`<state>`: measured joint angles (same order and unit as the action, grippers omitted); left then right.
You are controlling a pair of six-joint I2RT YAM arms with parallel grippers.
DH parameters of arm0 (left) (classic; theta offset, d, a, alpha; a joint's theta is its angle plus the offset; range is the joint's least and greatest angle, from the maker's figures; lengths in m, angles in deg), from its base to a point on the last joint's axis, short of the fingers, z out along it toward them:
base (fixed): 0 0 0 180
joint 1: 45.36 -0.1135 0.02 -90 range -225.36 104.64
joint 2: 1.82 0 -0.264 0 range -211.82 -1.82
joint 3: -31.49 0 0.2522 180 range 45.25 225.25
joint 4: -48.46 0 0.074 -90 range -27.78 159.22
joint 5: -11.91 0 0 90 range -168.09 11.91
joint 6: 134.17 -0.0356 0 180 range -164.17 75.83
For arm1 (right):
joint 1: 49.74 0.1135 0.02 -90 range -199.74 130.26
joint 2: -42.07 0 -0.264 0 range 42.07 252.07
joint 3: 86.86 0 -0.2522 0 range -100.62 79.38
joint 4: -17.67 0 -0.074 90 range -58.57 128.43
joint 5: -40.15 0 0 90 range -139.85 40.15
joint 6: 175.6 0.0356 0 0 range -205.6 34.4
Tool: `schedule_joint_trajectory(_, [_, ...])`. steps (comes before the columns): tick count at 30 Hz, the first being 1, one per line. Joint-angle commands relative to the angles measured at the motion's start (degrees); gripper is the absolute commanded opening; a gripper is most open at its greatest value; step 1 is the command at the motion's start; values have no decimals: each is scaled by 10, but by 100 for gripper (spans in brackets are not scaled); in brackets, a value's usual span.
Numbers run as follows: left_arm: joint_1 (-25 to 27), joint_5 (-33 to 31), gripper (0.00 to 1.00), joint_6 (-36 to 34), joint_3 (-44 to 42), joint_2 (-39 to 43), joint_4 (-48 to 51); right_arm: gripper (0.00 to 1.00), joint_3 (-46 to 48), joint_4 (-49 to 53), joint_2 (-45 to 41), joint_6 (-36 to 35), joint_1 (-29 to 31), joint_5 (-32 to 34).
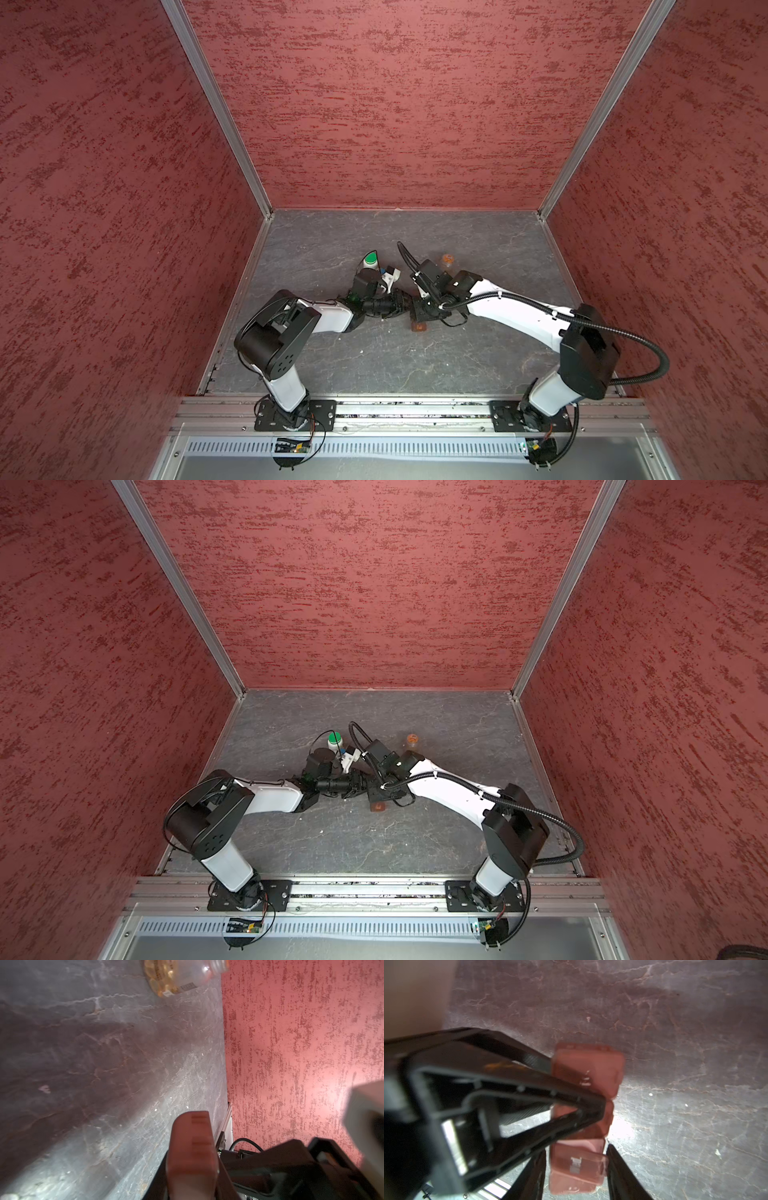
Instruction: Sort the pills into containers
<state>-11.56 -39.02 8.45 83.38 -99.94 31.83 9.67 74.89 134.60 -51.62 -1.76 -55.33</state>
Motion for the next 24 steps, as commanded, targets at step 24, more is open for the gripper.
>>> schedule_joint_trajectory(24, [-7, -5, 9, -3, -2, -26, -20, 43, 10, -106, -30, 8, 14, -111])
